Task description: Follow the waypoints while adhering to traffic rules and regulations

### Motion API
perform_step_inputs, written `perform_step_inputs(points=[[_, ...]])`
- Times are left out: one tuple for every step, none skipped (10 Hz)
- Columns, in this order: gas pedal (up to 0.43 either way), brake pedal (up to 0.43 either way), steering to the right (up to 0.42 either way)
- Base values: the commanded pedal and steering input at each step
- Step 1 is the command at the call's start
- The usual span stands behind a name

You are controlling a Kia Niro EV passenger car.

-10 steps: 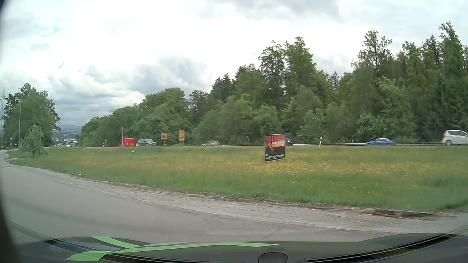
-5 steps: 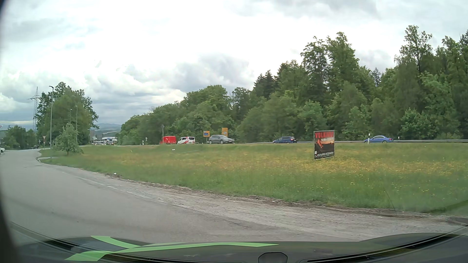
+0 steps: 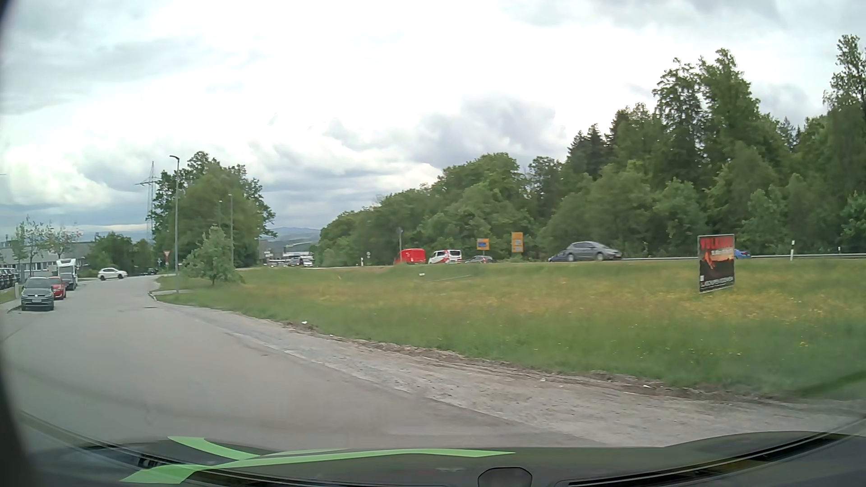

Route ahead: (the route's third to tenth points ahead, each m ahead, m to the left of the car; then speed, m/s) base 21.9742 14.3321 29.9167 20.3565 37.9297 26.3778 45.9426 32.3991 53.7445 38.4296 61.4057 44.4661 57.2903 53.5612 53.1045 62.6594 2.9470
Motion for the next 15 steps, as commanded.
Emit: perform_step_inputs(points=[[0.0,0.0,-0.566],[0.0,0.0,-0.565],[0.0,0.0,-0.558],[0.0,0.0,-0.548],[0.0,0.0,-0.529],[0.0,0.0,-0.51],[0.0,0.0,-0.494],[0.0,0.0,-0.476],[0.0,0.0,-0.453],[0.0,0.0,-0.432],[0.0,0.0,-0.409],[0.0,0.0,-0.38],[0.0,0.0,-0.334],[0.0,0.0,-0.298],[0.0,0.0,-0.26]])
